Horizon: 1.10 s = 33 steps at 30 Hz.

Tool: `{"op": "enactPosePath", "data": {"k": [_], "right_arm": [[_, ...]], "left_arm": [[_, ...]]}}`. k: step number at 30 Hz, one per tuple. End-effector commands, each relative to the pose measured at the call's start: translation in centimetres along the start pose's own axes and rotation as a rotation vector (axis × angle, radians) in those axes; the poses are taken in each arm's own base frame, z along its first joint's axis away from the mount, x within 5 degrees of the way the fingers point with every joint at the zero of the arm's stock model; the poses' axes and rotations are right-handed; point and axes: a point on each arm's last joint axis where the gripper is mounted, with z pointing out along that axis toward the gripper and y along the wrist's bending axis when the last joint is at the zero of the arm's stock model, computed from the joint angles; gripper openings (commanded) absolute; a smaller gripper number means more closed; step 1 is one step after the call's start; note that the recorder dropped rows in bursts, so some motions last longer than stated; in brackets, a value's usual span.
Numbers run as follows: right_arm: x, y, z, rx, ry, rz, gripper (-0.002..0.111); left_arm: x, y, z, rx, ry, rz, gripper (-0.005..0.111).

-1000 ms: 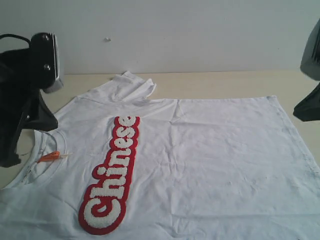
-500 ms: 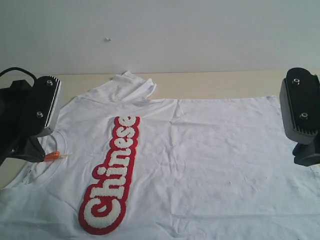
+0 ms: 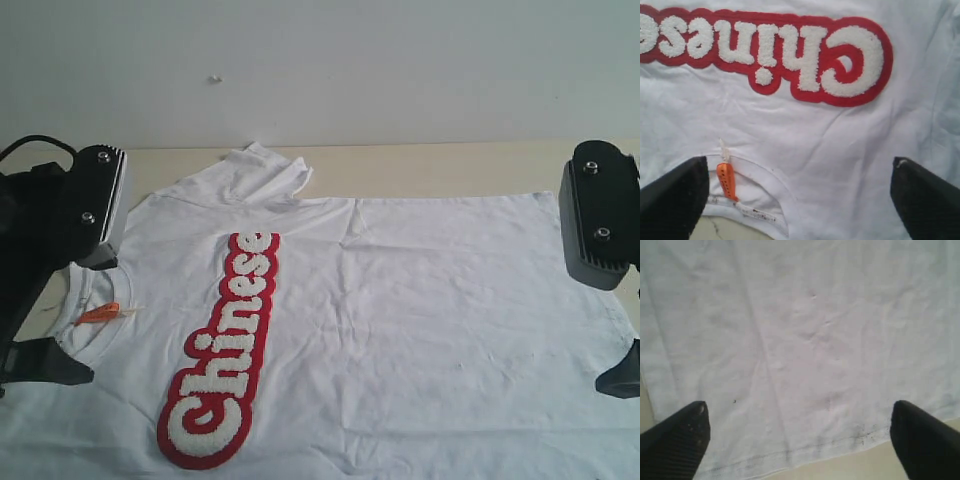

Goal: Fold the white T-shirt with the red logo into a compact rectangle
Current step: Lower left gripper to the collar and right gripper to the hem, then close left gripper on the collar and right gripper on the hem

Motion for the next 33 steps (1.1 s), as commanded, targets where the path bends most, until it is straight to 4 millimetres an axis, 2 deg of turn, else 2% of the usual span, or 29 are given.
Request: {"op": "enactPosePath", "data": {"k": [1, 9, 14, 16, 19, 21, 23, 27, 33], "right_arm": [[0.1, 0.2, 0.2, -0.017, 0.011, -0.006, 0.097], [0.2, -0.1, 0.5, -0.015, 0.029, -0.028, 0.097], [0.7, -0.5, 1.0, -0.007, 0.096, -0.075, 0.097], [1.0, -0.9, 1.6, -0.007, 0.137, -0.099, 0.097], [1.3, -1.4, 2.2, -0.023, 0.164, -0.115, 0.097], [2.2, -2.5, 3.0, -0.006, 0.188, -0.122, 0.097], [3.1, -3.4, 3.7, 0.004, 0.192, -0.129, 0.097], [4.0, -4.9, 6.0, -0.005, 0.199, -0.172, 0.097], [3.6, -7.5, 9.2, -0.056, 0.211, -0.191, 0.097]], "left_arm": [[-0.3, -0.8, 0.5, 0.057, -0.042, -0.059, 0.105], [-0.2, -0.8, 0.5, 0.076, -0.044, -0.068, 0.105], [1.5, 0.1, 0.8, 0.070, -0.017, 0.024, 0.105], [2.5, 1.4, 1.3, 0.064, -0.002, 0.045, 0.105], [3.6, 3.6, 2.3, 0.078, 0.026, 0.022, 0.105], [4.5, 6.1, 3.5, 0.127, 0.043, 0.043, 0.105], [5.1, 7.6, 4.9, 0.154, 0.085, 0.072, 0.105], [6.1, 8.3, 7.6, 0.212, 0.139, 0.113, 0.105], [6.5, 8.7, 9.2, 0.199, 0.156, 0.137, 0.105]]}}
